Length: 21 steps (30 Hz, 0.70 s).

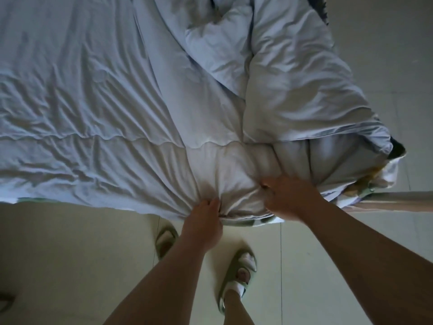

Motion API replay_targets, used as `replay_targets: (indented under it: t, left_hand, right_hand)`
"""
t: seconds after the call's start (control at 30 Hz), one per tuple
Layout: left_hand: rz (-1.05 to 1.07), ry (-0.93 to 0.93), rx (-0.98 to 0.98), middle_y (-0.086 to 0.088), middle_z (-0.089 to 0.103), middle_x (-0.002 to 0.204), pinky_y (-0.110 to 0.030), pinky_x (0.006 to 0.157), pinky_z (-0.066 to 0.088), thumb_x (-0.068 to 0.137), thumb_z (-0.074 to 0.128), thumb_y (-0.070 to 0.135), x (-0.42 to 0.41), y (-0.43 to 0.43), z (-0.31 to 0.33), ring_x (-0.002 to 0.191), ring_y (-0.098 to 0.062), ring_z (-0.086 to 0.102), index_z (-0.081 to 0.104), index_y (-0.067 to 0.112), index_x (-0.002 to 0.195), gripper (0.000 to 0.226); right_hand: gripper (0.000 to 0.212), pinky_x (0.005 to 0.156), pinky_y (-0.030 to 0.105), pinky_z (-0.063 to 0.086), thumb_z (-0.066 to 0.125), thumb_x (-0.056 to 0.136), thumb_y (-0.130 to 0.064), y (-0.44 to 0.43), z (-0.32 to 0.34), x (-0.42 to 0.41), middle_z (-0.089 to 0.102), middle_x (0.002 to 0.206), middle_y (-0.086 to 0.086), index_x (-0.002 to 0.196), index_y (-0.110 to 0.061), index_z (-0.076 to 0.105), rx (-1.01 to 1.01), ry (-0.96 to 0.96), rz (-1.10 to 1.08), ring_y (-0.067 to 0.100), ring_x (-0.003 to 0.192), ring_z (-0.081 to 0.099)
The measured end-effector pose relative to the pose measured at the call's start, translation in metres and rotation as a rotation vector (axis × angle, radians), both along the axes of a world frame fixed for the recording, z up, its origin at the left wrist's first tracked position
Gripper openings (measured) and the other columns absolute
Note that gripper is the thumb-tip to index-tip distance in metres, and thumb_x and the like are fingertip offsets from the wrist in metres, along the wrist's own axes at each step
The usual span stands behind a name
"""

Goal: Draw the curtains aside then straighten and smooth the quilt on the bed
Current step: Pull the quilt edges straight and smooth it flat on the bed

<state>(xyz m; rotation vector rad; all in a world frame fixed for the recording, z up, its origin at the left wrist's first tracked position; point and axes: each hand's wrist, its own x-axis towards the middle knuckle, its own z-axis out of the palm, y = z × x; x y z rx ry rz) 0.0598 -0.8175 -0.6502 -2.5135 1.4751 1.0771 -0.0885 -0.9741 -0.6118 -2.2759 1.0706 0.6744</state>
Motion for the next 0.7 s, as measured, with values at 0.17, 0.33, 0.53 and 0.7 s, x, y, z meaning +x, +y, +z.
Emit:
replay_targets:
  t: [0.17, 0.33, 0.53, 0.7]
  left_hand:
    - [0.206, 0.169, -0.061, -0.003, 0.058, 0.107, -0.034, 0.086, 0.045, 0.089, 0.052, 0.016, -0.014, 0.014, 0.010, 0.101, -0.023, 0.057, 0.054, 0.016, 0.108, 0.019]
    - [0.296, 0.195, -0.168, -0.004, 0.062, 0.104, -0.022, 0.075, 0.038, 0.094, 0.048, 0.015, -0.004, 0.001, 0.050, 0.099, -0.023, 0.060, 0.058, 0.011, 0.107, 0.017]
    - [0.479, 0.223, -0.281, -0.004, 0.064, 0.111, -0.013, 0.070, 0.032, 0.094, 0.048, 0.011, 0.016, -0.007, 0.115, 0.103, -0.021, 0.060, 0.060, 0.011, 0.112, 0.022]
    - [0.535, 0.261, -0.354, -0.005, 0.066, 0.106, -0.015, 0.071, 0.034, 0.091, 0.050, 0.011, 0.025, 0.008, 0.173, 0.096, -0.020, 0.061, 0.062, 0.012, 0.108, 0.020]
  right_hand:
    - [0.032, 0.092, 0.035, 0.044, 0.039, 0.090, -0.028, 0.004, 0.009, -0.004, 0.061, 0.122, 0.002, 0.117, -0.029, 0.057, -0.027, -0.031, -0.104, 0.024, 0.119, 0.051]
    - [0.032, 0.094, 0.033, 0.042, 0.042, 0.092, -0.022, 0.015, 0.039, -0.008, 0.058, 0.129, 0.005, 0.122, -0.024, 0.056, -0.028, -0.065, -0.248, 0.026, 0.119, 0.052]
    - [0.034, 0.091, 0.029, 0.042, 0.042, 0.094, -0.020, 0.042, 0.092, -0.004, 0.058, 0.130, 0.005, 0.126, -0.022, 0.054, -0.034, -0.119, -0.323, 0.024, 0.119, 0.053]
    - [0.031, 0.090, 0.034, 0.047, 0.041, 0.093, -0.019, 0.063, 0.148, 0.001, 0.063, 0.121, 0.008, 0.118, -0.017, 0.059, -0.063, -0.202, -0.416, 0.028, 0.112, 0.056]
